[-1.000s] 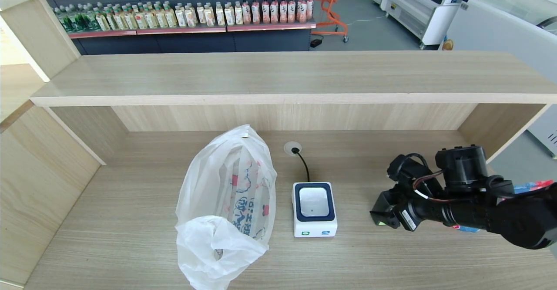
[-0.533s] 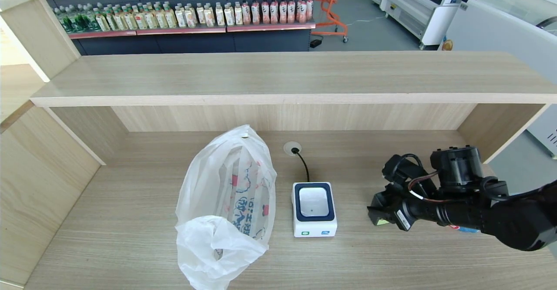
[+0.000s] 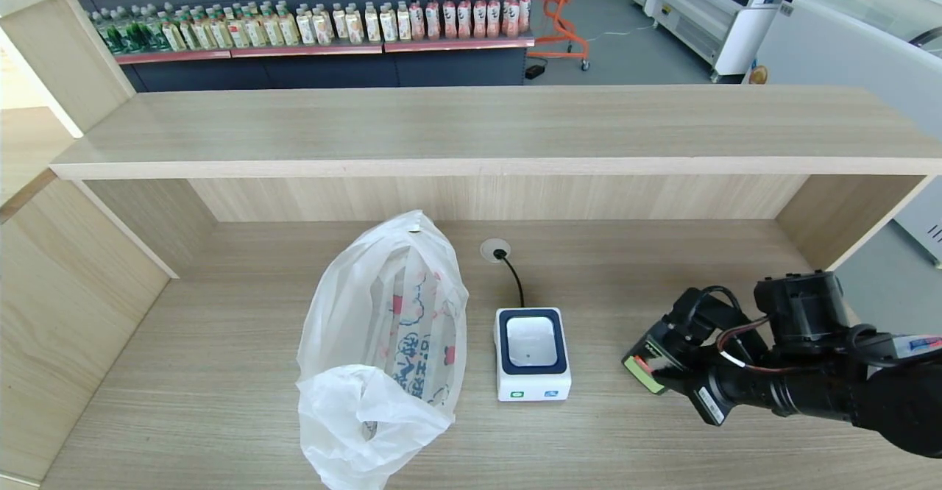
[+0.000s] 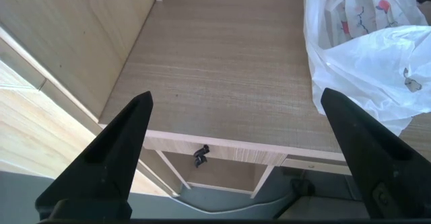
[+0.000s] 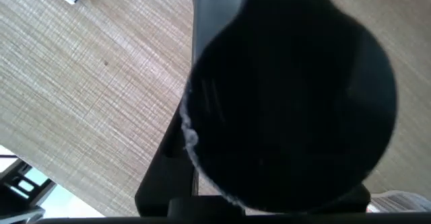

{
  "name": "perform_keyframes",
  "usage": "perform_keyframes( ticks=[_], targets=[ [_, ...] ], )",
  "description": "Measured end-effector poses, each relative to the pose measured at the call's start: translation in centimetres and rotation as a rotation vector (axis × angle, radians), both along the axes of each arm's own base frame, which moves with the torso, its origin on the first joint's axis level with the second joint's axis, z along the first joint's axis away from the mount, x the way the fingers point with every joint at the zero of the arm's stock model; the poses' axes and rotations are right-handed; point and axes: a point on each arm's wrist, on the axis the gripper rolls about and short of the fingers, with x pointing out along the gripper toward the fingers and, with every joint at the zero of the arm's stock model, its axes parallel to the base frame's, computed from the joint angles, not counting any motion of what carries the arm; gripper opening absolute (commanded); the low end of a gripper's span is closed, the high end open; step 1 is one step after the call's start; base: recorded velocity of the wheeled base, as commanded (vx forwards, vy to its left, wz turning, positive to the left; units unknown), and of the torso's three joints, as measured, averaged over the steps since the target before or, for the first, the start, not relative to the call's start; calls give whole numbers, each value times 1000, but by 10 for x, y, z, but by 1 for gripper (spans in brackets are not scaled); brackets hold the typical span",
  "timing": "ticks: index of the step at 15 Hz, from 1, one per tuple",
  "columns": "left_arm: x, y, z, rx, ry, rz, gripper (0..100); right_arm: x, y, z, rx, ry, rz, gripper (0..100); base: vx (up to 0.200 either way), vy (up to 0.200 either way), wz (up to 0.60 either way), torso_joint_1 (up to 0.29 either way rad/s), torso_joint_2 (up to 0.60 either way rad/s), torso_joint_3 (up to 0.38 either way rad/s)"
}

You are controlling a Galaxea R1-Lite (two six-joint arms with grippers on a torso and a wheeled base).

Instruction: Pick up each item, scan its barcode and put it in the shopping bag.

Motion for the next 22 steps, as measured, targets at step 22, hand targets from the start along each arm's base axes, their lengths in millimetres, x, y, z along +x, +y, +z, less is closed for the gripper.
perform_keyframes(
  ticks=[22],
  targets=[
    [0,0,0,0,0,-1,100,-89,-10,98,-771,-1471,1226,0,0,0,0,0,0,0]
  ],
)
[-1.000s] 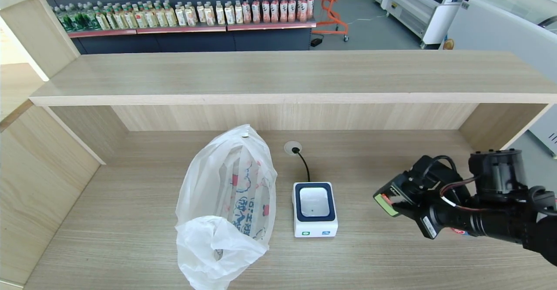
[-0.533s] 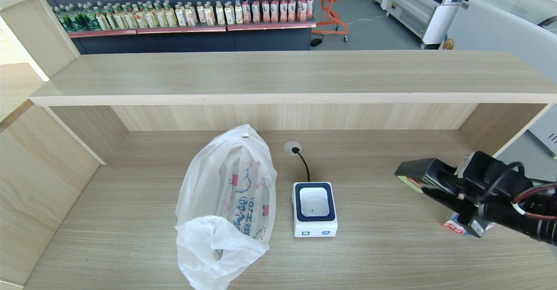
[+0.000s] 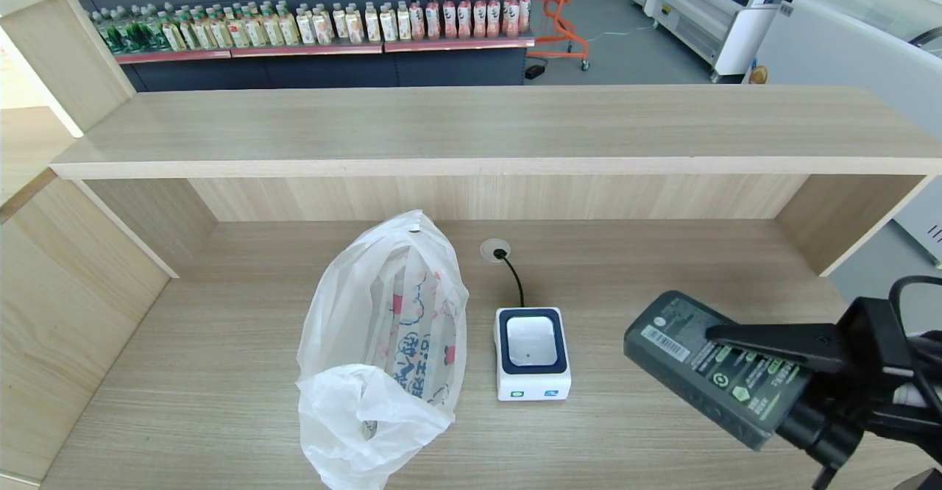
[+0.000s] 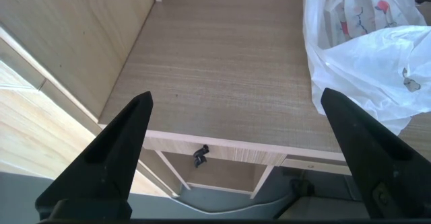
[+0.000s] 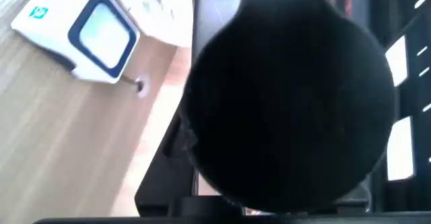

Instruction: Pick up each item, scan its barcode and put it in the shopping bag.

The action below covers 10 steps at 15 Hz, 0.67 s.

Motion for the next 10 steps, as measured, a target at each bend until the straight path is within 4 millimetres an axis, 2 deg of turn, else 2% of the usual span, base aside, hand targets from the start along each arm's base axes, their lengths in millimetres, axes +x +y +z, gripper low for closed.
perform_keyframes(
  ticks=[2,4,8,10],
  targets=[
    [0,0,0,0,0,0,100,5,3,-12,-53,-112,157,0,0,0,0,0,0,0],
    [0,0,0,0,0,0,100,10,11,-22,-57,-150,280,0,0,0,0,0,0,0],
    [0,0,0,0,0,0,100,8,47,-36,-60,-183,495,0,0,0,0,0,0,0],
    [0,0,0,0,0,0,100,8,58,-43,-60,-181,555,0,0,0,0,0,0,0]
  ],
)
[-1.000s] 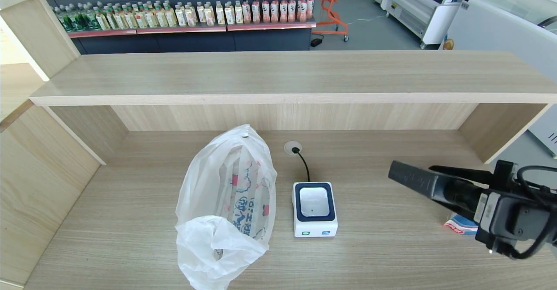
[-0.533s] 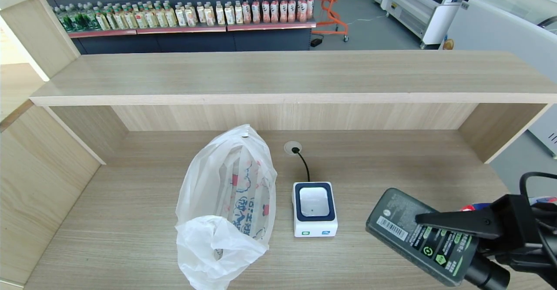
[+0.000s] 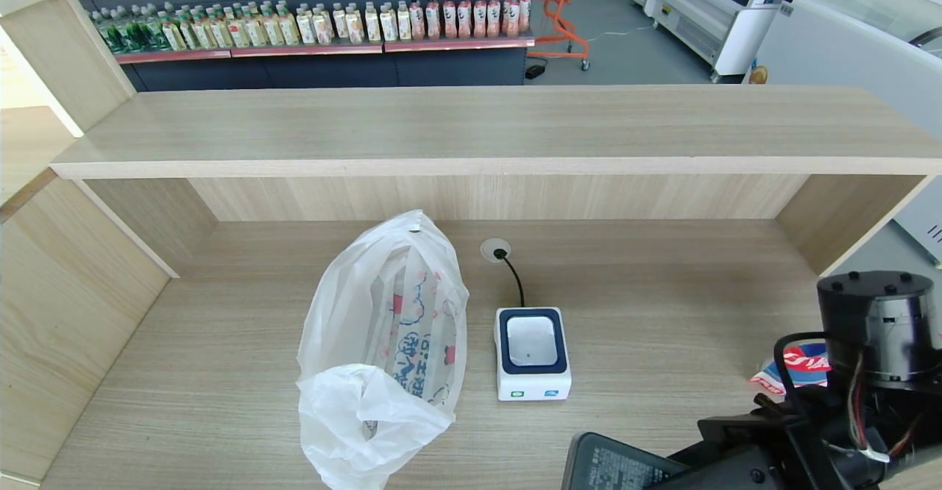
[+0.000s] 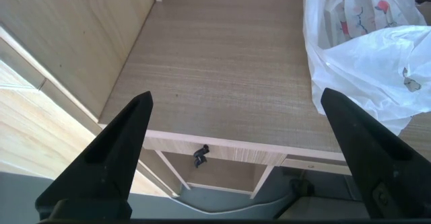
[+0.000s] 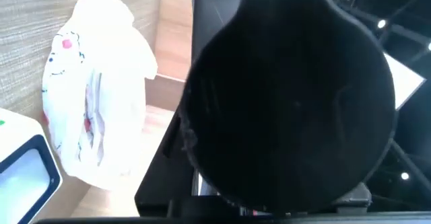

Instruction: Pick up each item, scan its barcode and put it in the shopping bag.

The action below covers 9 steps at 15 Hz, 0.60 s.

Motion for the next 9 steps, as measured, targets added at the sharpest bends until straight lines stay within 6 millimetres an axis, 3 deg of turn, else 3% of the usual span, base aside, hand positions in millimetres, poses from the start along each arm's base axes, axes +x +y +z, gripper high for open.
perform_keyframes(
  ticks=[5,9],
  targets=[
    [0,0,0,0,0,0,100,12,8,0,5,-8,10,0,0,0,0,0,0,0],
    [0,0,0,0,0,0,100,34,19,20,54,-106,11,0,0,0,0,0,0,0]
  ],
)
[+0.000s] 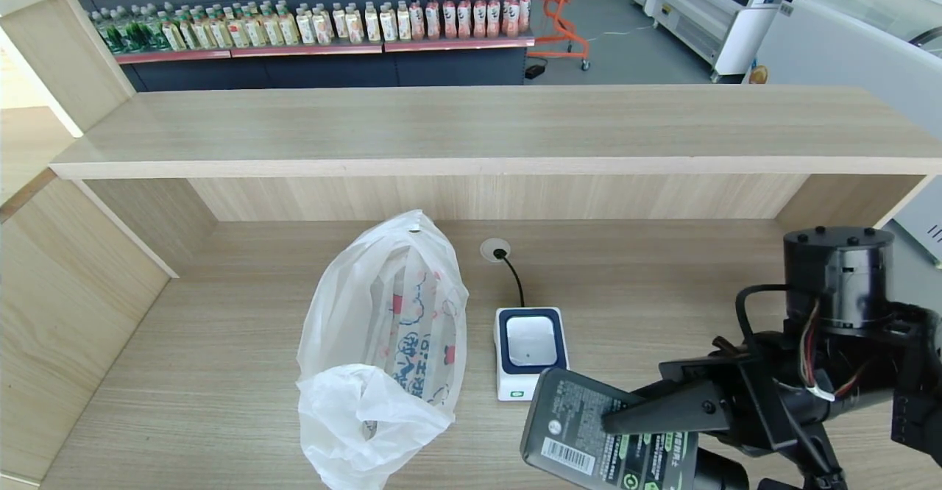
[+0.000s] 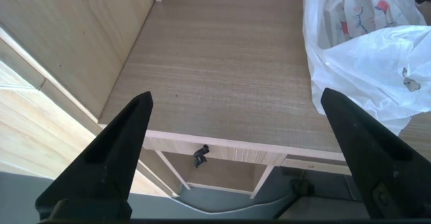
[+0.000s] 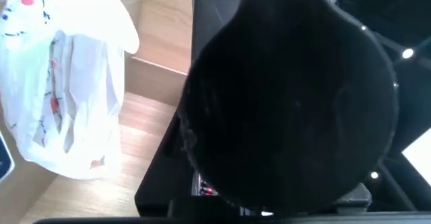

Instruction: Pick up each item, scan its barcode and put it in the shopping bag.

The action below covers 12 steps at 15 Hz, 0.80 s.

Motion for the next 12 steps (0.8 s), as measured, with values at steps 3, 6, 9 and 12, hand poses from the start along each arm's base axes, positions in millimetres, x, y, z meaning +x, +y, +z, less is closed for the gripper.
perform_keyframes(
  ticks=[3,6,9,12],
  targets=[
    [0,0,0,0,0,0,100,18,9,15,35,-69,1,0,0,0,0,0,0,0],
    [0,0,0,0,0,0,100,23,12,13,33,-65,1,0,0,0,0,0,0,0],
    [0,0,0,0,0,0,100,25,12,12,32,-62,-1,0,0,0,0,0,0,0],
    [0,0,0,0,0,0,100,25,11,10,28,-55,-7,0,0,0,0,0,0,0]
  ],
)
